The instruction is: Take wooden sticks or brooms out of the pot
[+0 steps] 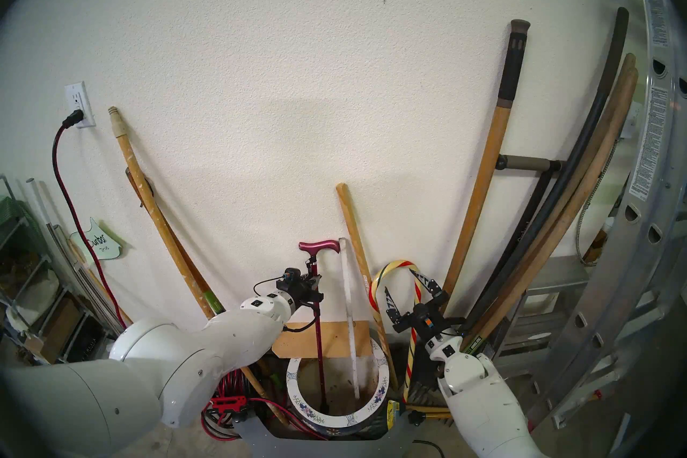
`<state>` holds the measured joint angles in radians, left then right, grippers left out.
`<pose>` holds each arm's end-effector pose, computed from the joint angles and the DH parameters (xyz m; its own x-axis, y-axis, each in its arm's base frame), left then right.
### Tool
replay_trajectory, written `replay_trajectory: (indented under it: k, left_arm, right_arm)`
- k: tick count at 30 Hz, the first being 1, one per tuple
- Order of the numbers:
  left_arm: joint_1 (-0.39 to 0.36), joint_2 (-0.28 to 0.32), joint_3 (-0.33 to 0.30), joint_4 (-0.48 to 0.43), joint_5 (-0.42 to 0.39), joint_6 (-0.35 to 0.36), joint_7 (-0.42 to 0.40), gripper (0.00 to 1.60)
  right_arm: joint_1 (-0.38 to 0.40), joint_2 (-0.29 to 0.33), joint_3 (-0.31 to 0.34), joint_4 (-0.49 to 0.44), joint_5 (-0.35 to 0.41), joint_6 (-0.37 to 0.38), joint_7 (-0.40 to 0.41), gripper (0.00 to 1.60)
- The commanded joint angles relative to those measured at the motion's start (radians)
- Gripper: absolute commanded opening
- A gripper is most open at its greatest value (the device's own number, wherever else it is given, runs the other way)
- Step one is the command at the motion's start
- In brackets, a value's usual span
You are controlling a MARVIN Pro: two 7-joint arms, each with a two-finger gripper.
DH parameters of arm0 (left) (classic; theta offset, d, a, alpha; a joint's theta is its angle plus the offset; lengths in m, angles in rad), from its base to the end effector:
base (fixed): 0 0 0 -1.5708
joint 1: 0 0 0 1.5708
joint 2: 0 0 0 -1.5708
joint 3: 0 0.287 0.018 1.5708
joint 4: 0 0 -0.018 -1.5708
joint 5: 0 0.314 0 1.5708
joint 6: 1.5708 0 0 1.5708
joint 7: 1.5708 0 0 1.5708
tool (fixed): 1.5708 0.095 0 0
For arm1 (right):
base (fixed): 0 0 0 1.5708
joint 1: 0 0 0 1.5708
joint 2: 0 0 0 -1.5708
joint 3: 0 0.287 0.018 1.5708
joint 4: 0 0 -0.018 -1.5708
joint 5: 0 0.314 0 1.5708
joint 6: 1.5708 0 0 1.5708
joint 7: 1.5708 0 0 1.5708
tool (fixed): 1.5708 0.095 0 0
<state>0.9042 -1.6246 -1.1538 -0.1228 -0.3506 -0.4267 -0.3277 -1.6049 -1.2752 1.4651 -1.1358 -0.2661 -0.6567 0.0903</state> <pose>0.4783 -0.0888 -0.4797 0.3533 -0.0095 0.9354 -0.4060 -0.9024 0.1442 0.3665 -0.0607 -0.4320 -0.2230 0.4516 0.8639 0.3136 -0.8059 0.5022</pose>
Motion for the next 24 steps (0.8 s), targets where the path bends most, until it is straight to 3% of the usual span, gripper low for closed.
replay_trajectory:
  k: [1,11,14,24]
  left_arm:
    - [0.047,0.01,-0.021,-0.008,-0.02,-0.073,-0.006,0.0]
    - [0.133,0.04,-0.084,-0.027,-0.073,-0.212,-0.029,0.0]
    - [0.166,0.052,-0.099,-0.063,-0.081,-0.29,-0.035,0.0]
    - [0.195,0.083,-0.132,-0.177,-0.1,-0.443,-0.063,0.0]
  right_arm:
    - [0.0,0.003,-0.001,-0.003,-0.003,0.001,0.002,1.6]
    - [0.001,0.003,-0.001,-0.002,-0.003,0.001,0.002,1.6]
    - [0.001,0.002,-0.001,-0.002,-0.003,0.001,0.002,1.6]
    - [0.001,0.002,-0.001,-0.002,-0.002,0.0,0.002,1.6]
